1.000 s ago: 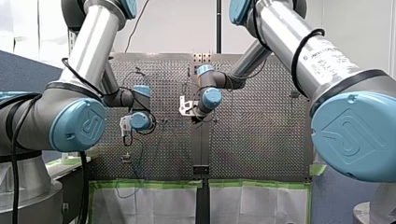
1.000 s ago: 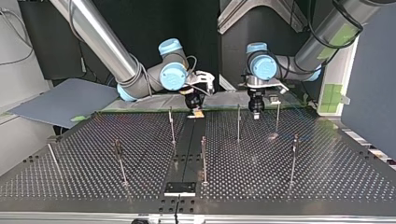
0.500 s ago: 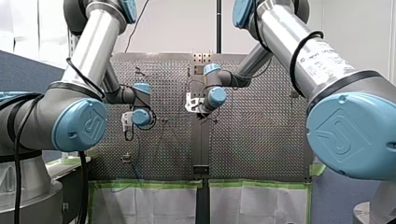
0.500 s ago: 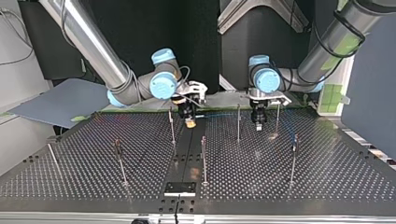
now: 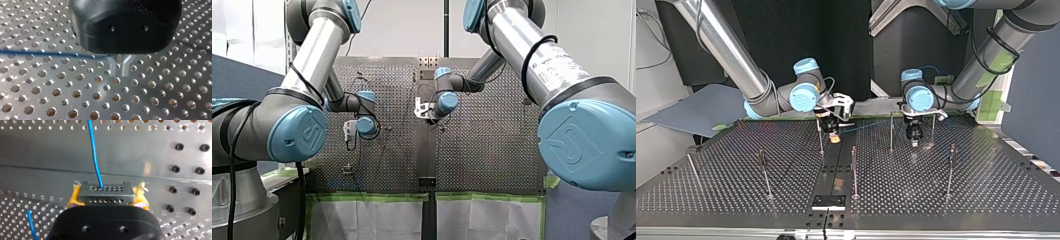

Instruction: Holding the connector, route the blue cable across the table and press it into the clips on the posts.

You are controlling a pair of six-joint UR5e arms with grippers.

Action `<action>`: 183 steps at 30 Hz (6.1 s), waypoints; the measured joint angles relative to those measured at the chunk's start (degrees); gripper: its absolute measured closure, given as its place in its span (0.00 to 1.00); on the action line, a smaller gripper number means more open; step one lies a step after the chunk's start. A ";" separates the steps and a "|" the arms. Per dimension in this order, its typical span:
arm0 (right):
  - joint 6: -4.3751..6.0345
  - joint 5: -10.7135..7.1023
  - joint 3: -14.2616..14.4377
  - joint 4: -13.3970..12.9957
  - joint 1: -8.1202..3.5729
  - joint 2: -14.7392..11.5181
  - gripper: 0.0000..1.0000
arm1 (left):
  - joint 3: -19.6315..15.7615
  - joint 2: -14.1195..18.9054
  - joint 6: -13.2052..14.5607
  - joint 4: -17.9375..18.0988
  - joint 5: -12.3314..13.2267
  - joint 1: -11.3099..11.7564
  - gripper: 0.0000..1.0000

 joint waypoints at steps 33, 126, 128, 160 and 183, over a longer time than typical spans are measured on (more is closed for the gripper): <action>-0.92 0.60 0.06 0.02 2.49 2.29 1.00 | -9.38 7.87 -4.57 -5.16 -8.71 -4.88 0.00; 0.81 -1.67 -0.64 0.17 0.98 2.90 1.00 | -0.11 -0.97 -10.75 -1.82 -7.59 -16.53 0.00; 0.81 -1.68 -0.64 0.17 0.97 2.91 1.00 | -0.07 -1.00 -10.63 -1.95 -7.73 -16.65 0.22; 0.34 -1.65 -1.74 3.02 1.09 0.39 1.00 | -0.16 2.72 -10.14 -3.49 -16.18 -18.95 1.00; 6.10 -0.80 -0.92 9.33 0.98 -11.02 1.00 | -0.14 13.46 -9.43 -9.35 -15.97 -19.41 1.00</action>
